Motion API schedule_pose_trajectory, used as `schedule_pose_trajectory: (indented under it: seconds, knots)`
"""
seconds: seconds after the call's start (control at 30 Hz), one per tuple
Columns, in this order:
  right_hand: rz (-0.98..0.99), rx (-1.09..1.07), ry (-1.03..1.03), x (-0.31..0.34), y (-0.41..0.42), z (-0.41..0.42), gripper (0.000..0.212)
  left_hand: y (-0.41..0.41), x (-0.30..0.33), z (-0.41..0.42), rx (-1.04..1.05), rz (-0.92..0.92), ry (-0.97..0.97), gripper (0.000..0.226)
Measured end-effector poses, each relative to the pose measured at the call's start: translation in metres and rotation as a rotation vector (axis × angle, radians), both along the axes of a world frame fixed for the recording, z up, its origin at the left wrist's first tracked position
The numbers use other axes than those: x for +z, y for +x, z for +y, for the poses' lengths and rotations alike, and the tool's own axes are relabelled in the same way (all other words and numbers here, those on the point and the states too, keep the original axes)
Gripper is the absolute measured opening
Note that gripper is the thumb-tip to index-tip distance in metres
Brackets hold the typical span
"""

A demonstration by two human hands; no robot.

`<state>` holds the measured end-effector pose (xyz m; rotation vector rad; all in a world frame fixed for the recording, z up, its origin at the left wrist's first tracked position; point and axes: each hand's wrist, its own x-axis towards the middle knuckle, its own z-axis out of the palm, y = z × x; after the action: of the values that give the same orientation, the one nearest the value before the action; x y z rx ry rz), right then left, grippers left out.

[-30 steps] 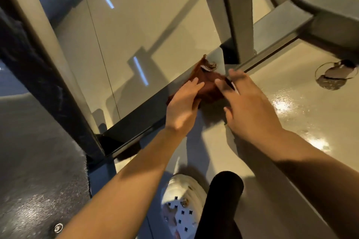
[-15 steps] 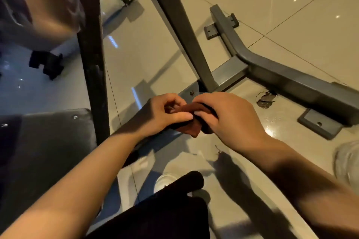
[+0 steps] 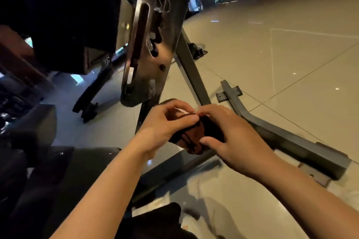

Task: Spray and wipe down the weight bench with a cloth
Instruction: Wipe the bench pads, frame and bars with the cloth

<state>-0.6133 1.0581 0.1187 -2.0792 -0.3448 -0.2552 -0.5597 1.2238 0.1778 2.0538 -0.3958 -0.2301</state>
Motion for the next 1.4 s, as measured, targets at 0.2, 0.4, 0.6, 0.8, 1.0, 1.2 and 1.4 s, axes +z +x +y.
schedule_pose_trajectory:
  seconds: [0.2, 0.4, 0.6, 0.8, 1.0, 1.2, 1.4]
  knots:
    - [-0.07, -0.109, 0.052, 0.028, -0.013, 0.009, 0.018, -0.028, 0.01, 0.014, 0.19, 0.066, -0.111, 0.047]
    - [-0.127, -0.224, 0.172, 0.071, -0.002, 0.011, 0.02, -0.04, 0.017, -0.004, 0.42, 0.059, -0.288, 0.055]
    - [-0.023, -0.246, 0.223, 0.061, 0.017, 0.028, 0.022, -0.027, 0.02, -0.004, 0.296, 0.085, -0.488, 0.046]
    - [0.187, -0.081, 0.408, 0.022, 0.038, 0.051, 0.011, 0.006, 0.003, 0.012, 0.36, -0.144, -0.115, 0.033]
    - [-0.014, -0.168, 0.24, -0.004, 0.076, 0.058, 0.048, 0.022, -0.006, 0.034, 0.159, -0.363, 0.273, 0.036]
    - [-0.138, -0.029, -0.069, 0.002, 0.116, 0.053, 0.023, 0.04, -0.01, 0.049, 0.154, -0.487, 0.489, 0.026]
    - [-0.137, -0.072, -0.146, -0.001, 0.125, 0.052, 0.02, 0.059, -0.011, 0.067, 0.278, -0.715, 0.468, 0.023]
